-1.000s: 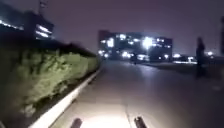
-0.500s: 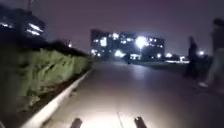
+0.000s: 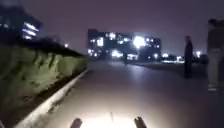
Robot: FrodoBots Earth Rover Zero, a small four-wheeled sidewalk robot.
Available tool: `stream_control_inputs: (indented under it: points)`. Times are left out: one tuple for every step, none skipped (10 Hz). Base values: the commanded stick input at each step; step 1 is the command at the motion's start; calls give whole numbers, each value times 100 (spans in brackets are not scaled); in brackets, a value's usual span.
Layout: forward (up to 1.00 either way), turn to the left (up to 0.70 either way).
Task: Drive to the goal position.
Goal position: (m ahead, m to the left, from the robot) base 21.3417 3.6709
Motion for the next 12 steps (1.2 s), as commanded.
stream_control_inputs:
  points:
    - [100, 0]
    - [100, 0]
    - [100, 0]
    - [100, 0]
    - [100, 0]
    - [100, 0]
    - [100, 0]
    - [100, 0]
    - [100, 0]
    - [100, 0]
    - [100, 0]
    - [100, 0]
